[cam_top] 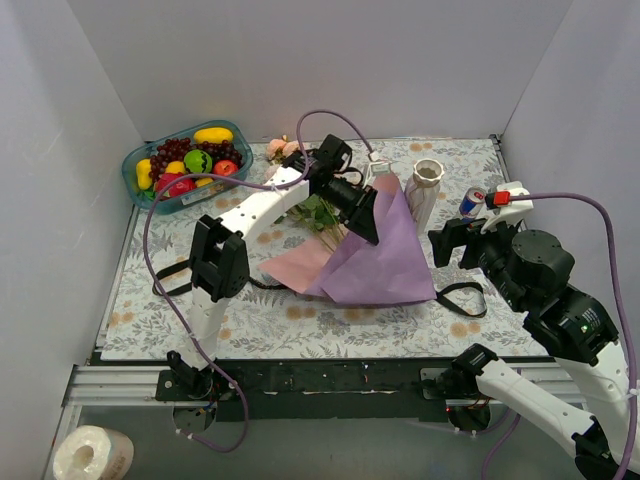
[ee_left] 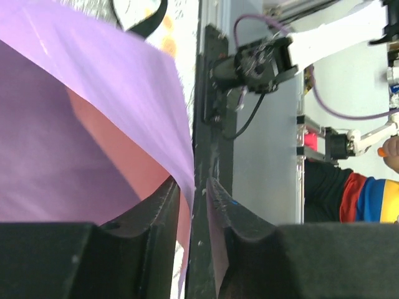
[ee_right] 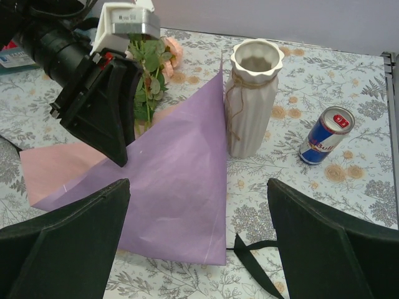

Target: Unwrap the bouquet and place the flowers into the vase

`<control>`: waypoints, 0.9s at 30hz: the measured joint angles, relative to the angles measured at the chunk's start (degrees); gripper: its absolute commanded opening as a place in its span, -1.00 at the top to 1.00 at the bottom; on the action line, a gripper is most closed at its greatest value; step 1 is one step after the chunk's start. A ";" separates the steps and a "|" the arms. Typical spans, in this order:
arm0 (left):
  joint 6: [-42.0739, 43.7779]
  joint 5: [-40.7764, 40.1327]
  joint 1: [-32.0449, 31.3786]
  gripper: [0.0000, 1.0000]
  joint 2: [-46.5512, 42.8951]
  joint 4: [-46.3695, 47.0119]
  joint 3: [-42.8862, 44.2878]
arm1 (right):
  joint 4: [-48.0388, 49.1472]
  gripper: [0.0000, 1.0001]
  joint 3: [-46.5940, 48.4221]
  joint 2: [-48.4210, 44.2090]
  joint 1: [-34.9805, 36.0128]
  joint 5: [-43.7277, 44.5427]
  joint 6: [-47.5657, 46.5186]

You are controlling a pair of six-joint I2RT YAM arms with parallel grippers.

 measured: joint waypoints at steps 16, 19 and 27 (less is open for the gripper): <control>-25.03 6.78 -3.15 0.14 0.50 20.02 2.89 | -0.96 -0.96 -0.55 2.71 0.00 -10.10 -6.54; -27.08 6.71 -3.26 0.11 0.85 21.77 3.78 | -1.27 -0.96 -0.37 2.73 0.00 -11.10 -10.05; -31.78 6.80 -4.37 0.06 6.08 27.36 11.76 | -2.21 -0.97 6.05 10.69 0.11 -11.15 -15.47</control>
